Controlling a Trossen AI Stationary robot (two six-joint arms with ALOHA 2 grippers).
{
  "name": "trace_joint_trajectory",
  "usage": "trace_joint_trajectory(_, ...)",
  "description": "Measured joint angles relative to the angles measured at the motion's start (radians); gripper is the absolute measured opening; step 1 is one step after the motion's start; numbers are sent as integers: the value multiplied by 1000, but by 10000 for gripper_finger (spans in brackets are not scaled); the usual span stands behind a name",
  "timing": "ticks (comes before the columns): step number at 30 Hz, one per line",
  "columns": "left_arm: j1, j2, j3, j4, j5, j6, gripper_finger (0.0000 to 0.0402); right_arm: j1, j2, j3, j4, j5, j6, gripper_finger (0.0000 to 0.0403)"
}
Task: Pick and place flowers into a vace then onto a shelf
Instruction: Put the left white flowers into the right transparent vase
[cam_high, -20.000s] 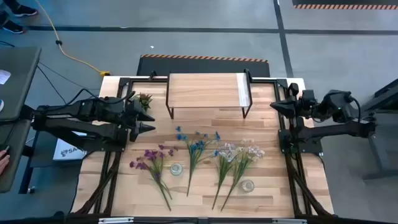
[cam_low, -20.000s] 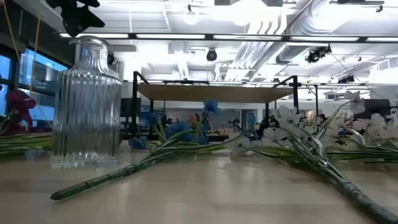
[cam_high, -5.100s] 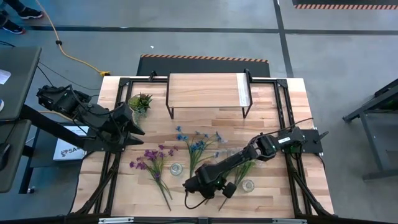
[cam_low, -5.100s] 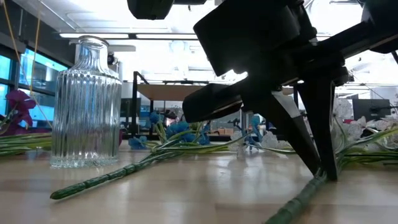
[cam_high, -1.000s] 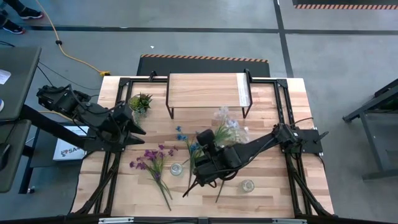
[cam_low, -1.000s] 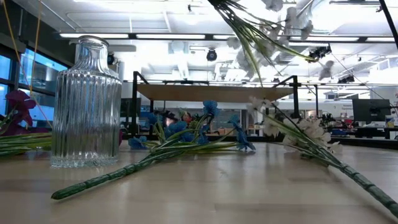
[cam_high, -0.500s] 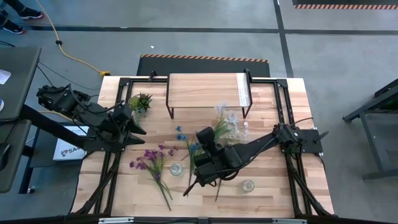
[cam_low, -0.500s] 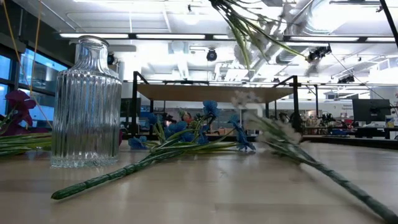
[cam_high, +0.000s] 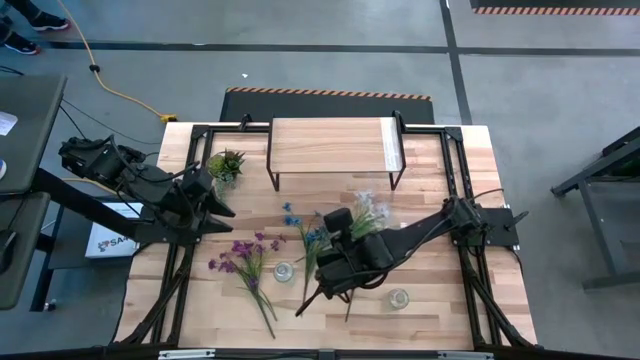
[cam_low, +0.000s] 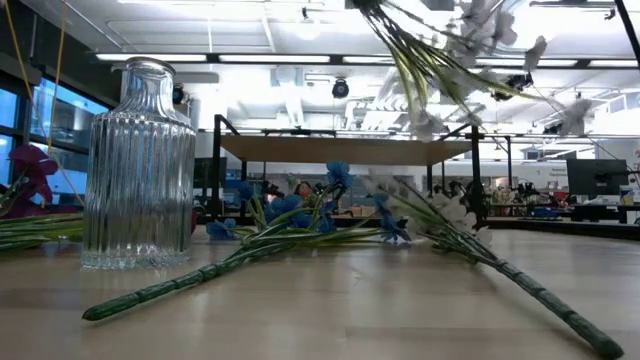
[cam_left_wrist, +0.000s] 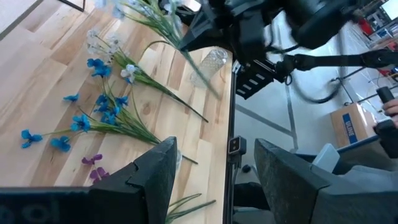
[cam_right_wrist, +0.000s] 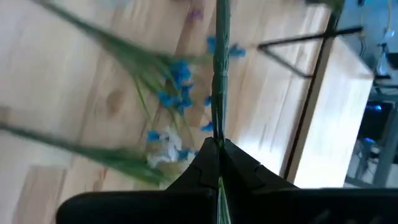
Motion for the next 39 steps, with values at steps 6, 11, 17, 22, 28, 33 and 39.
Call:
trace_joint_trajectory(6, 0, 0, 0, -1, 1, 1, 248, -3, 0, -162, 0, -50, 48, 0)
trace_joint_trajectory(11, 0, 0, 0, -2, 1, 2, 248, 9, -4, -206, 0, -77, 92, 0)
trace_joint_trajectory(17, 0, 0, 0, -2, 0, 4, 248, 24, -5, -170, 2, -67, 101, 0)
trace_joint_trajectory(22, 0, 0, 0, -2, 0, 4, 248, 38, -6, -158, 2, 10, 60, 0)
trace_joint_trajectory(28, 0, 25, 0, -2, 0, 4, 248, 43, -6, -158, 2, 86, -3, 0)
trace_joint_trajectory(33, 0, 55, 0, -2, 0, 4, 248, 48, -6, -158, 1, 156, -67, 0)
trace_joint_trajectory(39, 0, 78, 0, 2, 0, 4, 248, 54, -6, -158, 1, 282, -173, 0)
